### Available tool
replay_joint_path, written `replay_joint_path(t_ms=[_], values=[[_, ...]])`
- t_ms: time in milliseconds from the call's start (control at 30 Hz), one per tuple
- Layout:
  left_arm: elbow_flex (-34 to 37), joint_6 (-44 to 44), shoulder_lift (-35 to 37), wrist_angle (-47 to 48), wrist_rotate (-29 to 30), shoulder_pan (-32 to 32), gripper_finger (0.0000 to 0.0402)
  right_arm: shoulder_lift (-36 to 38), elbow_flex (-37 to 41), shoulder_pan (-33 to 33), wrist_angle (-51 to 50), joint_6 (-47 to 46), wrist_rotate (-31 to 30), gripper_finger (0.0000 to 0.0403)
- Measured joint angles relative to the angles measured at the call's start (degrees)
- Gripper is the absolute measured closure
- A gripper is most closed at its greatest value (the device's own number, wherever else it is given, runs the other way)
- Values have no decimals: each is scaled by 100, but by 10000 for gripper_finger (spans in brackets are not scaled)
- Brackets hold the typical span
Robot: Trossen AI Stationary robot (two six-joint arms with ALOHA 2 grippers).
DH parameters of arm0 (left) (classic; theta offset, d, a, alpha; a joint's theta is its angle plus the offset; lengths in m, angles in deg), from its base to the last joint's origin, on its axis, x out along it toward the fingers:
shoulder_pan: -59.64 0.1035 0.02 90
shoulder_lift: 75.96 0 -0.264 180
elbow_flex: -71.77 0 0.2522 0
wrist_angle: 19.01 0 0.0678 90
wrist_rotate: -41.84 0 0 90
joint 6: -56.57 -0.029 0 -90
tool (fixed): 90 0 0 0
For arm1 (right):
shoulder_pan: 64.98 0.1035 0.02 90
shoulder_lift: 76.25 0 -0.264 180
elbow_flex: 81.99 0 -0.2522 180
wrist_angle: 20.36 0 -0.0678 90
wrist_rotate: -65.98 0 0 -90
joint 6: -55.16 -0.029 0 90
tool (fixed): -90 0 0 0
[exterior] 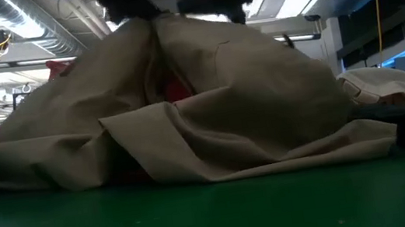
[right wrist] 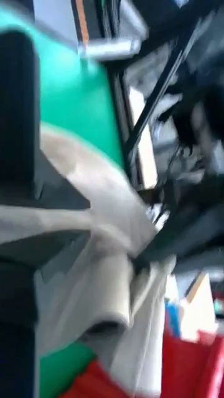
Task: Fold Laundry from Bin
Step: Fold the brown shorts
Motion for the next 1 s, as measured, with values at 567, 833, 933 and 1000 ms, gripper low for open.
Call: replay_joint_path(t_ms=[567,833,933,1000], values=[[-724,-1863,587,-893,-23,-553,401,2470,12,2,-3270,1136,-1490,139],[-732,-2049,634,-1597,-398,-557,401,2269,21,17,-3396,1026,75,139],[-732,-2108,634,-1805,-604,-557,401,2270,23,6,-3257,1002,-118,139],[-732,-2105,634,-1935,-648,-557,401,2270,23,0,-3047,1001,-87,139]])
